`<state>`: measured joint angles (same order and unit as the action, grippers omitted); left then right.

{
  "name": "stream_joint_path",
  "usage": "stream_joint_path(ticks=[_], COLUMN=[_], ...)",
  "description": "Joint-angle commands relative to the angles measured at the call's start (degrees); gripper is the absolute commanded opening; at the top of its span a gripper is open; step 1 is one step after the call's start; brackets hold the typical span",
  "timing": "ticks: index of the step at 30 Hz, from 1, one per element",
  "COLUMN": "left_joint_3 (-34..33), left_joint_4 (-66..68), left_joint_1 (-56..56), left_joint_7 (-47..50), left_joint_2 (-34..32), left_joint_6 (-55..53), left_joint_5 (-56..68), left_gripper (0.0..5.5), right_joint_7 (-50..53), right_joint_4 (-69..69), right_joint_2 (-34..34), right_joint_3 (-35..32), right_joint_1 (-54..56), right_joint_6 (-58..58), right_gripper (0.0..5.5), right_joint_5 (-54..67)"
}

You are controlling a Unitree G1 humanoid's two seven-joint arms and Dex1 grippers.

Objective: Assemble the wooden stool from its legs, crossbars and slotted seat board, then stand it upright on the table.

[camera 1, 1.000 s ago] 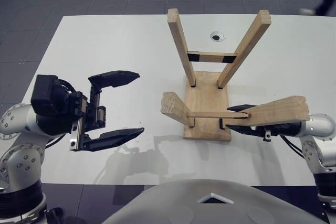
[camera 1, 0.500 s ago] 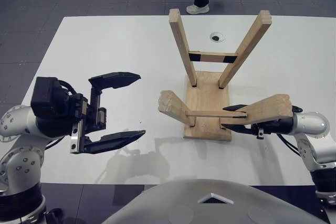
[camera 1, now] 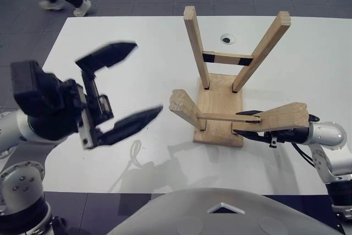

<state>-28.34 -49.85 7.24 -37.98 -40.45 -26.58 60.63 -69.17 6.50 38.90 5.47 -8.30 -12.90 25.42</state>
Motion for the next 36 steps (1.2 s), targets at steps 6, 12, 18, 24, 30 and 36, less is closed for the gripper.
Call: stream_joint_path(ticks=[6,12,18,24,30,36], left_joint_3=[28.8,56.7,73.3,75.1,73.3,75.3], left_joint_4=[-10.2,-10.2,-9.7,-5.1,-3.9,-3.3], left_joint_1=[-11.3,-18.4,-15.5,-8.8,-4.3,-4.7], left_joint_7=[23.9,43.5,50.8,56.3,58.4,63.0], left_joint_2=[-2.1,11.8,19.6,26.0,29.3,31.3], left_joint_6=[-0.3,1.6,-3.6,-5.1,-4.8,-14.9], left_joint_5=[11.1,-7.2,-25.4,-39.4,-47.4,-55.6], left_gripper=[5.50,5.23,4.20,3.11,2.45,2.45], right_joint_7=[2.2,2.7,2.8,2.6,2.8,3.3], right_joint_4=[-3.4,-2.9,-2.8,-2.5,-2.1,-1.7], right_joint_2=[-0.2,-0.1,-0.1,0.2,0.2,-0.2], right_joint_3=[0.9,1.0,1.2,1.1,1.0,0.7], right_joint_1=[-0.7,-1.0,-0.7,-0.7,-1.2,-1.4], right_joint_6=[0.2,0.2,0.4,0.5,0.5,0.4], right_gripper=[2.08,2.08,2.08,2.08,2.08,2.08], right_joint_5=[-4.2,-4.1,-4.0,-3.7,-3.6,-2.9])
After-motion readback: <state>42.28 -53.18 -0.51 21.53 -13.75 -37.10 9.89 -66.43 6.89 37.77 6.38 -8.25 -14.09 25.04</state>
